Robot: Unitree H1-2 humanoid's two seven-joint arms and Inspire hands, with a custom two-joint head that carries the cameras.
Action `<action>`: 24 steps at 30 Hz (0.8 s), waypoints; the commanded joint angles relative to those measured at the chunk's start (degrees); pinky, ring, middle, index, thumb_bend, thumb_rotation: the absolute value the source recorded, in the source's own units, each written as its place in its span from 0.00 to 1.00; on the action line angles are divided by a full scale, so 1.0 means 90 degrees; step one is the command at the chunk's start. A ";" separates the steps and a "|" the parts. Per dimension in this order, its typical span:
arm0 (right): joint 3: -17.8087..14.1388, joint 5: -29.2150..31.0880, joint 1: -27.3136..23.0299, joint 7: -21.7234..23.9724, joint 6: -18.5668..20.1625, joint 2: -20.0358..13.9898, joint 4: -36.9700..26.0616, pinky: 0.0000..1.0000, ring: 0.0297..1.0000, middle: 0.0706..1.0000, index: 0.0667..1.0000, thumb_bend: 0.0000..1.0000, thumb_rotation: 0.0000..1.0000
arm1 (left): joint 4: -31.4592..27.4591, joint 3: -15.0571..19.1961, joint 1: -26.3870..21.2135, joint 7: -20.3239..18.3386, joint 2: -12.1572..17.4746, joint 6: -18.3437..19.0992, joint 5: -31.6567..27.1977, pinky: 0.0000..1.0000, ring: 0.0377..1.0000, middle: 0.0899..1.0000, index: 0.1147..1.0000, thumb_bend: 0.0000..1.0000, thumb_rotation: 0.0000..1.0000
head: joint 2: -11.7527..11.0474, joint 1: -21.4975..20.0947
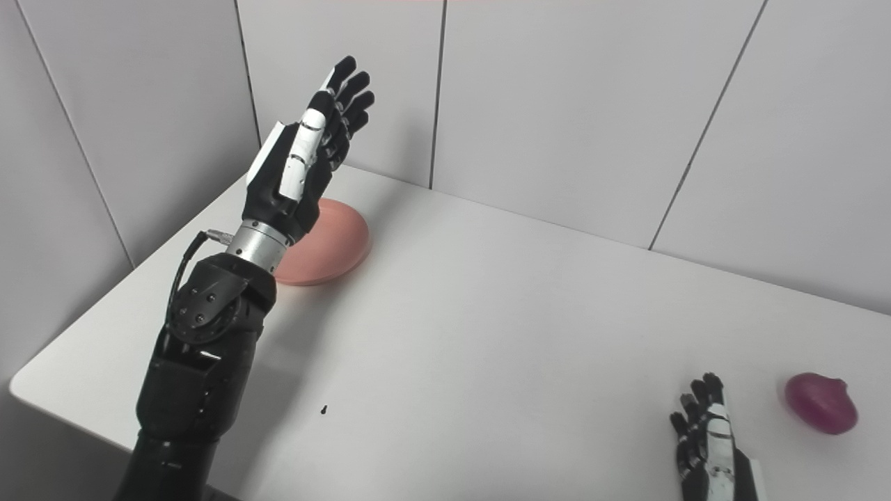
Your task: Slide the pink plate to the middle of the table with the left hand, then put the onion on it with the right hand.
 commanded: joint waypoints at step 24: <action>-0.0004 0.0024 -0.0166 0.0060 -0.0136 -0.0009 -0.0165 1.00 1.00 1.00 1.00 0.01 1.00 | 0.2602 0.1577 -0.1108 -0.0222 0.1651 -0.0327 -0.1427 0.86 0.86 0.85 0.83 0.48 1.00 | -0.0086 0.0091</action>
